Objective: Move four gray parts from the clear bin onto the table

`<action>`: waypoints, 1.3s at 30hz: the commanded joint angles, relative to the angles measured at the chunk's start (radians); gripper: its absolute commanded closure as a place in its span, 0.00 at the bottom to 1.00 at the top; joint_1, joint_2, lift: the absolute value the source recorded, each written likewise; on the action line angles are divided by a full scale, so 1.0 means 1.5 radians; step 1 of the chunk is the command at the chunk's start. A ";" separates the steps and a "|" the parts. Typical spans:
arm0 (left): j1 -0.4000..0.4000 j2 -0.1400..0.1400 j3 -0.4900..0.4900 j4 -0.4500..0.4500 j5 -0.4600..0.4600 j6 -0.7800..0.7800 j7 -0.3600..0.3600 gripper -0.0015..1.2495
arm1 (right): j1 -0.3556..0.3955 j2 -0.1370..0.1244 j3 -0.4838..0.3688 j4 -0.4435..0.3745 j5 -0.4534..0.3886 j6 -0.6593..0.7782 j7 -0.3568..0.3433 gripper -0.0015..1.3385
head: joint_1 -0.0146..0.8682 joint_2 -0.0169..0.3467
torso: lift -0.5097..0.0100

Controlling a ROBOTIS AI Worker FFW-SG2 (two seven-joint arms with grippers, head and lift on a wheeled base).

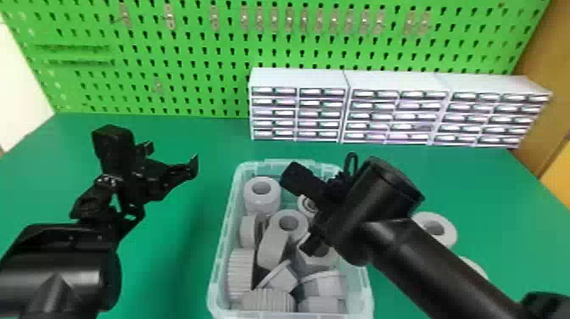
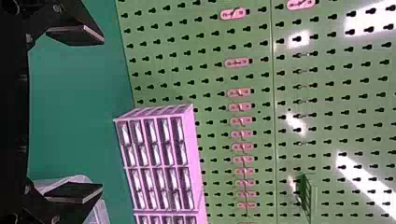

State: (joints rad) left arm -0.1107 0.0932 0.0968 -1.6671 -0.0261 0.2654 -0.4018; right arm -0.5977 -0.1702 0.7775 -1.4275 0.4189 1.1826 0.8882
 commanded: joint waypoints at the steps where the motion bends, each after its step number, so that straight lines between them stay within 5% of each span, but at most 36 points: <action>1: -0.002 0.000 -0.001 0.002 0.000 0.000 0.000 0.14 | -0.007 0.010 0.007 0.018 0.008 -0.033 0.000 0.36 | 0.78 0.14 | 0.89; 12: -0.003 0.000 -0.002 0.004 0.001 0.000 0.000 0.14 | -0.010 0.016 0.011 0.057 0.001 -0.088 -0.019 0.36 | 0.78 0.14 | 0.89; 39: 0.003 0.001 0.002 0.004 0.004 0.000 0.000 0.15 | 0.021 0.019 -0.042 0.096 -0.152 -0.268 -0.173 0.37 | 0.78 0.14 | 0.89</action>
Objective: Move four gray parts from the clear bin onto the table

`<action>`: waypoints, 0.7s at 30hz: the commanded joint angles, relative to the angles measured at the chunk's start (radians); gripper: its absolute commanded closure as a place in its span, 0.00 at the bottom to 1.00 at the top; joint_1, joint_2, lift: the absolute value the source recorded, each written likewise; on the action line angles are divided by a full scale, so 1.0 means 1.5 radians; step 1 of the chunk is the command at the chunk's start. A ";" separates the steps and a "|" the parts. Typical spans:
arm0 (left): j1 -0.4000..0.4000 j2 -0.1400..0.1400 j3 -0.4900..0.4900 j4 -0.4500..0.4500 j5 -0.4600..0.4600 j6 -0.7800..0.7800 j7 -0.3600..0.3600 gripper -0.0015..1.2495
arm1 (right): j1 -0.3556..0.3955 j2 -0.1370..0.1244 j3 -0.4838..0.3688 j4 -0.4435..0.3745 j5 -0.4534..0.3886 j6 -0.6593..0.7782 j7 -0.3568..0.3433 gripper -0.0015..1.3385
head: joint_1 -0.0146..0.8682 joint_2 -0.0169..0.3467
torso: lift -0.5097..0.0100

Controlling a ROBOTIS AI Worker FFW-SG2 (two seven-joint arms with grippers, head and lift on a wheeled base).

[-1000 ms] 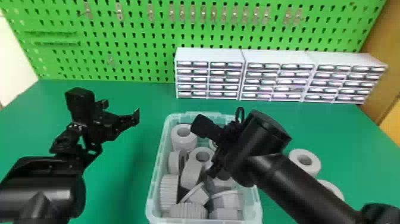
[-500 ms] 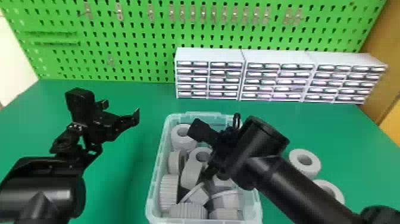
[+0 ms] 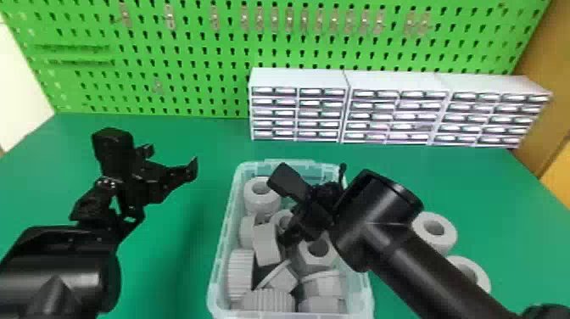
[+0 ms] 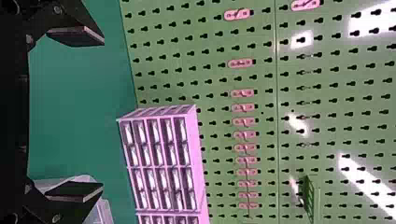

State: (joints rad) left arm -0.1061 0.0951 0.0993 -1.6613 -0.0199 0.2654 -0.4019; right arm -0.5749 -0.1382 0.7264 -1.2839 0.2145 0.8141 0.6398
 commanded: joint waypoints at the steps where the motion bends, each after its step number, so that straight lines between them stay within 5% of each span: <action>1: 0.000 0.000 0.000 0.000 0.000 0.000 0.000 0.15 | 0.008 -0.002 -0.006 0.001 -0.017 -0.026 -0.009 0.37 | 0.78 0.14 | 0.89; 21: 0.001 0.000 0.000 0.000 0.000 0.000 0.000 0.15 | 0.013 -0.007 0.003 0.033 -0.069 -0.102 -0.017 0.45 | 0.78 0.14 | 0.89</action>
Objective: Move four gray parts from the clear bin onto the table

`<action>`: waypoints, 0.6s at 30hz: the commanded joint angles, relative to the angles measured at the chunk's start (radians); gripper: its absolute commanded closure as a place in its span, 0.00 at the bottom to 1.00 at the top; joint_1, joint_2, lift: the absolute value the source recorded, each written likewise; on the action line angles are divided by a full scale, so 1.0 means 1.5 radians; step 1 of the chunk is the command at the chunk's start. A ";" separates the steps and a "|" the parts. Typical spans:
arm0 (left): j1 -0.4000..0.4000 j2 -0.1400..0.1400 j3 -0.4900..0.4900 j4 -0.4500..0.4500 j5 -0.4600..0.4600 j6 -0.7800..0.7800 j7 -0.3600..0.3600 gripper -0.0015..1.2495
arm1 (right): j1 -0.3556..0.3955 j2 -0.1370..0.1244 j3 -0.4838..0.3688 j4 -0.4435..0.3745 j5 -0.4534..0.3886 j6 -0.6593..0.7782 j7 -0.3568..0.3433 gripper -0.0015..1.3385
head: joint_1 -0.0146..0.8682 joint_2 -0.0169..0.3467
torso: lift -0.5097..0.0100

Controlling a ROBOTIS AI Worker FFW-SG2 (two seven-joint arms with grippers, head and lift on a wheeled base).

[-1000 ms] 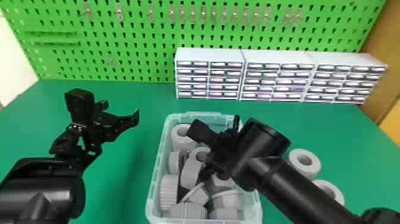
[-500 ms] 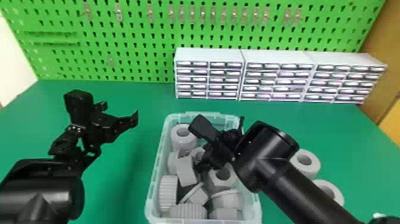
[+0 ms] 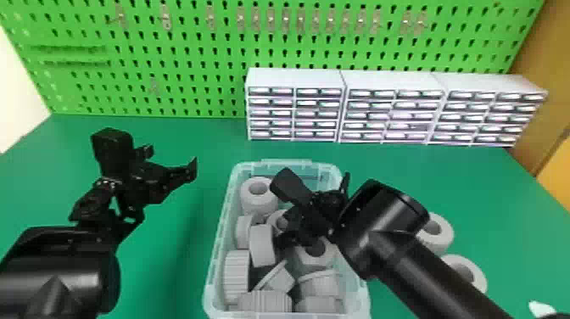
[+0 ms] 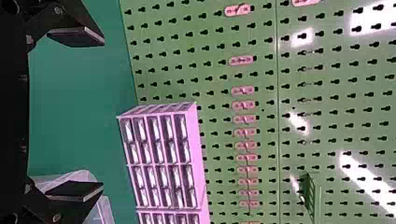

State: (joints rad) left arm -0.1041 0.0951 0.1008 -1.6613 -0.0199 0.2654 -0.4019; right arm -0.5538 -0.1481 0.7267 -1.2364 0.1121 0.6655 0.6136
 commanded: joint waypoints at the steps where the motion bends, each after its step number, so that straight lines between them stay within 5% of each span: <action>1: 0.000 0.000 -0.001 0.000 0.000 0.000 0.000 0.15 | -0.002 0.000 0.004 0.001 -0.001 -0.004 0.000 0.48 | 0.78 0.14 | 0.89; 8: 0.000 0.000 -0.001 0.000 0.000 0.000 0.000 0.15 | -0.003 -0.002 0.008 0.001 0.000 -0.005 0.000 0.81 | 0.78 0.14 | 0.89; 18: 0.002 0.000 -0.001 0.000 0.000 0.000 -0.001 0.15 | -0.001 -0.004 0.008 -0.003 0.008 -0.004 0.000 0.87 | 0.78 0.14 | 0.89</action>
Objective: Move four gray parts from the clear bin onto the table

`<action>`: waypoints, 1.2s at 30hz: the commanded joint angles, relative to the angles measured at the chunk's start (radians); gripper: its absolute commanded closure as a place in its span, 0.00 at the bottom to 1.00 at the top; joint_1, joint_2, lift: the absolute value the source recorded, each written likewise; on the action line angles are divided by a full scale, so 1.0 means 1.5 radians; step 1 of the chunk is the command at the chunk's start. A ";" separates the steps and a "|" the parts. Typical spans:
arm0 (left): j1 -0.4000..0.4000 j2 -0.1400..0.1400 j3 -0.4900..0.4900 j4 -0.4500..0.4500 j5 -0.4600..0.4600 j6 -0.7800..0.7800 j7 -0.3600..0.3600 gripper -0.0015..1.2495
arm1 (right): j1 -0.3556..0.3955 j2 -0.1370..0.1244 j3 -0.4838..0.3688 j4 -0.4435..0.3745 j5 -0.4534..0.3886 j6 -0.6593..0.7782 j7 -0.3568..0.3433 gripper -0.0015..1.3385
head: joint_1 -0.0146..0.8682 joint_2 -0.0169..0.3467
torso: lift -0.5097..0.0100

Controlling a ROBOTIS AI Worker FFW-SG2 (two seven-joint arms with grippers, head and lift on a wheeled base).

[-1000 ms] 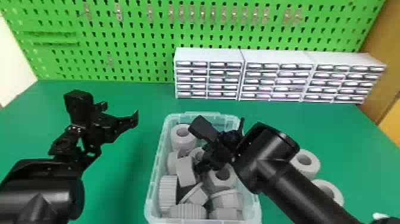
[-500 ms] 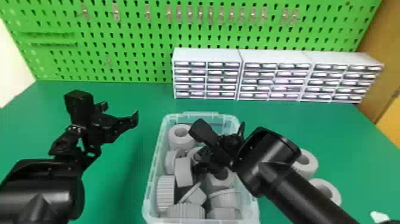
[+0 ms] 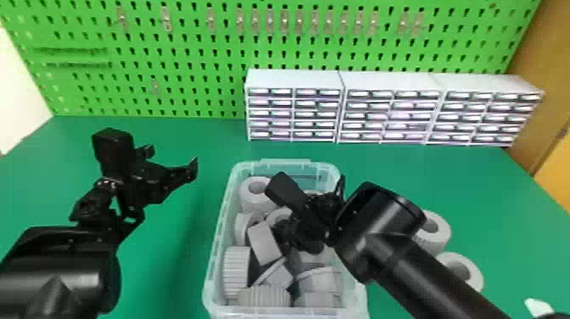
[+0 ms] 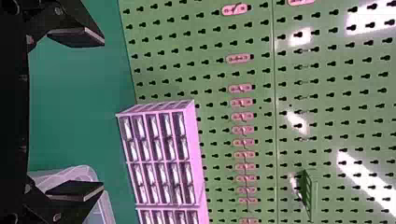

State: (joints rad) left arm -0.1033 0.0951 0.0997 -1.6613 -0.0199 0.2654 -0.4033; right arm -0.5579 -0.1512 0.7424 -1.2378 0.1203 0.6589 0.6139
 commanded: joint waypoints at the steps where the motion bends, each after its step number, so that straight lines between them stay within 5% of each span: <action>1: 0.001 0.000 0.001 0.000 0.000 0.000 0.000 0.15 | 0.002 -0.002 -0.004 -0.003 0.007 0.002 0.000 0.87 | 0.78 0.14 | 0.89; 22: 0.002 0.000 0.000 0.000 0.000 0.000 -0.003 0.15 | 0.022 -0.011 -0.104 -0.122 0.101 0.032 0.000 0.87 | 0.78 0.14 | 0.89; 36: 0.002 0.000 0.001 0.000 0.000 0.000 -0.004 0.15 | 0.025 -0.013 -0.125 -0.152 0.117 0.055 0.001 0.87 | 0.78 0.14 | 0.89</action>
State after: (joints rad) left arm -0.0996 0.0950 0.1016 -1.6612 -0.0199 0.2654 -0.4095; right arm -0.5201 -0.1715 0.5537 -1.4606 0.2943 0.7206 0.6135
